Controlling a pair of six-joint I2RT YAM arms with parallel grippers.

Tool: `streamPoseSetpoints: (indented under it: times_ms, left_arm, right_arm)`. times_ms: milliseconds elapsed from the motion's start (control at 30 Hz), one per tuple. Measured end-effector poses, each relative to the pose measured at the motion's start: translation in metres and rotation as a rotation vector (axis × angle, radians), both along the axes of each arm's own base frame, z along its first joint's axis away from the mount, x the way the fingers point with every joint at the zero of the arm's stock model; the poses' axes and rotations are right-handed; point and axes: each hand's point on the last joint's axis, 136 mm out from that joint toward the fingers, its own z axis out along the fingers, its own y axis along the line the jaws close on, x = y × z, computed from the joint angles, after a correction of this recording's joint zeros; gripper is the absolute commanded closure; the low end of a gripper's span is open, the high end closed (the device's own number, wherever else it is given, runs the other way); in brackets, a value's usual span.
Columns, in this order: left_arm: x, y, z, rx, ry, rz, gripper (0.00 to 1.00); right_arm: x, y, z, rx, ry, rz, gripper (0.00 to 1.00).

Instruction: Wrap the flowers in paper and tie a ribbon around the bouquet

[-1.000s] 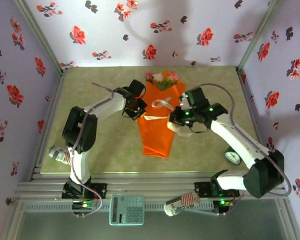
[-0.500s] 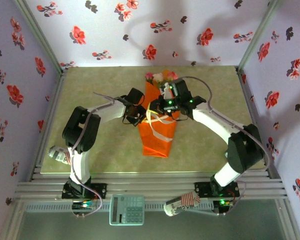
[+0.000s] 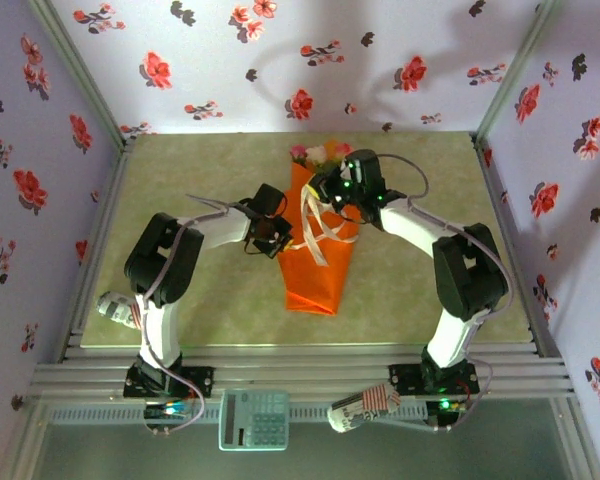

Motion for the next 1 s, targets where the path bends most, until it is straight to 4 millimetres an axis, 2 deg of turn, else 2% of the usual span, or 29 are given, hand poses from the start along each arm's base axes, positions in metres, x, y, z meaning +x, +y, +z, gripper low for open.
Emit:
streamPoseSetpoints:
  times_ms: [200, 300, 433, 767, 1000]
  left_arm:
    - [-0.001, -0.003, 0.0, -0.003, -0.003, -0.007, 1.0]
    - [-0.002, -0.004, 0.001, -0.003, -0.003, -0.016, 1.0]
    - [-0.003, -0.007, 0.0, 0.002, -0.005, -0.038, 1.0]
    - [-0.001, -0.017, -0.001, 0.01, -0.018, -0.087, 1.0]
    - [-0.003, -0.018, -0.001, 0.018, -0.018, -0.106, 1.0]
  right_arm:
    - [0.022, -0.01, 0.006, 0.18, -0.008, -0.185, 1.0]
    - [0.032, -0.017, 0.003, 0.279, -0.009, -0.275, 1.0]
    - [0.036, -0.03, 0.0, 0.347, -0.014, -0.366, 1.0]
    - [0.034, -0.063, 0.033, 0.453, -0.117, -0.512, 1.0]
    - [0.034, -0.064, 0.032, 0.46, -0.107, -0.522, 1.0]
